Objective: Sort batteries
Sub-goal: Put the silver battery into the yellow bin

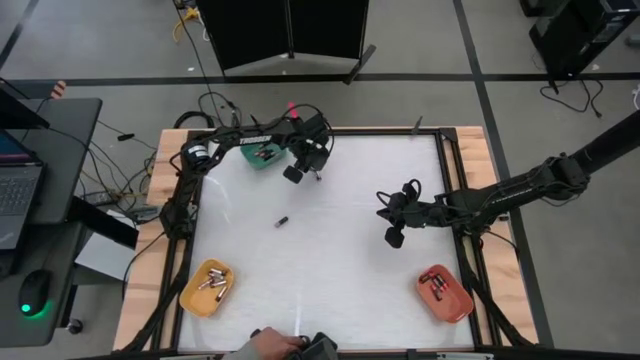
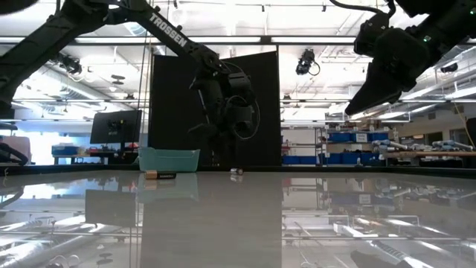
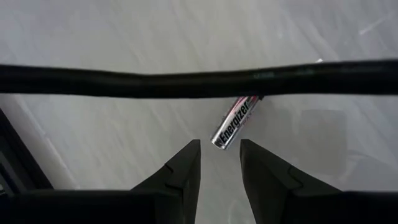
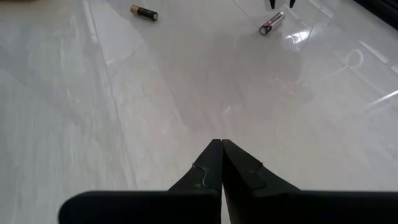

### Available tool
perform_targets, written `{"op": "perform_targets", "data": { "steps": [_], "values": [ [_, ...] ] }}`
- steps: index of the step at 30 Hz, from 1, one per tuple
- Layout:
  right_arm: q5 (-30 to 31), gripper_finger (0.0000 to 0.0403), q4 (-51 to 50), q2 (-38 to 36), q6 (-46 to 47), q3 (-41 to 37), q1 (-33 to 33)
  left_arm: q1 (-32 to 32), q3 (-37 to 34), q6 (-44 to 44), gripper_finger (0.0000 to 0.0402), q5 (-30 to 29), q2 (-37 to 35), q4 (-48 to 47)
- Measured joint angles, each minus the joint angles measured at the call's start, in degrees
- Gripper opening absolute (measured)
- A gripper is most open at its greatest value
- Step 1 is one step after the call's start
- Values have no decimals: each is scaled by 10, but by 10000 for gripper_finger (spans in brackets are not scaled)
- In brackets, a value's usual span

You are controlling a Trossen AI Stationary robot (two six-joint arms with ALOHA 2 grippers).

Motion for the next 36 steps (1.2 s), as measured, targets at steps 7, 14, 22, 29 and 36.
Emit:
{"op": "perform_targets", "data": {
  "steps": [7,14,22,29,36],
  "values": [
    [-3,12,0,0,-2,0,0,0,0,12,119,3,0,3],
    [-3,12,0,0,-3,0,0,-1,0,21,119,6,0,2],
    [-3,12,0,0,-3,0,0,-9,0,23,119,13,23,-2],
    [-3,12,0,0,-6,0,0,-12,0,9,119,13,26,1],
    [-3,12,0,0,-9,0,0,-12,0,-30,85,14,26,-4]
  ]
}}
